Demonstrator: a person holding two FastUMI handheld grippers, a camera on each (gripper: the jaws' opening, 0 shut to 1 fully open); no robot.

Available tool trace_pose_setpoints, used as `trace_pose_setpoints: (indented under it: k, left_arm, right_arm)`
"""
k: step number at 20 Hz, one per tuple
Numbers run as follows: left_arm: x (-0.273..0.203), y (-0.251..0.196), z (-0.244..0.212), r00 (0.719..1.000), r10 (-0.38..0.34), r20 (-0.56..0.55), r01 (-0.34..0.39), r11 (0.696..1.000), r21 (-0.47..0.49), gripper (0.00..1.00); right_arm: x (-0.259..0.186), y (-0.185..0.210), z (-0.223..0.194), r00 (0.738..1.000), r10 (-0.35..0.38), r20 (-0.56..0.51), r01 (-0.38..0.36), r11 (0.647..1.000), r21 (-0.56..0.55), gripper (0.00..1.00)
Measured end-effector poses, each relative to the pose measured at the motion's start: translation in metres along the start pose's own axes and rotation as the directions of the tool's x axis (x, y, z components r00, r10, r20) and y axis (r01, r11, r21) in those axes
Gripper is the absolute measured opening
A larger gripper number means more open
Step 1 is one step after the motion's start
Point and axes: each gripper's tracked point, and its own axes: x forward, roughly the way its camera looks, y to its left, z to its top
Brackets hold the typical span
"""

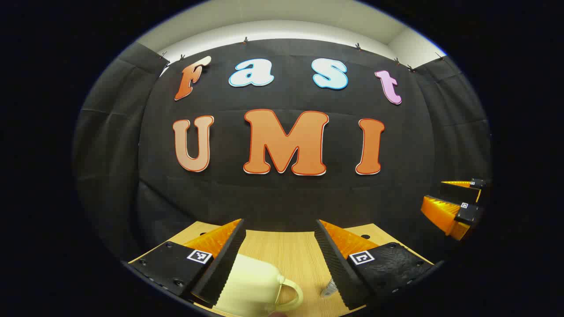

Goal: First open the suitcase, pack the skin care products into it, and then close the suitcase.

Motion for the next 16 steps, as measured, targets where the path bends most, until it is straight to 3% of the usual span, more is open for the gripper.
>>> trace_pose_setpoints:
  k: [4,8,12,16]
  left_arm:
    - [-0.004,0.004,-0.007,0.999,0.009,-0.034,-0.009,1.0,-0.003,0.94]
    - [-0.009,0.01,-0.02,0.999,0.034,-0.014,-0.033,0.998,0.045,0.97]
    - [-0.008,0.017,-0.036,0.997,0.081,0.01,-0.081,0.996,0.021,0.96]
    - [-0.007,0.013,-0.044,0.998,0.064,0.016,-0.066,0.987,0.144,0.96]
  right_arm:
    - [-0.002,0.004,-0.008,1.0,-0.002,-0.029,0.005,0.995,0.096,0.95]
    - [-0.004,0.007,-0.018,0.999,0.003,-0.039,0.003,0.991,0.137,0.95]
    - [0.001,0.01,-0.038,0.998,-0.017,-0.053,0.029,0.969,0.244,0.95]
    - [0.007,0.019,-0.05,0.998,0.012,-0.065,0.002,0.977,0.215,0.95]
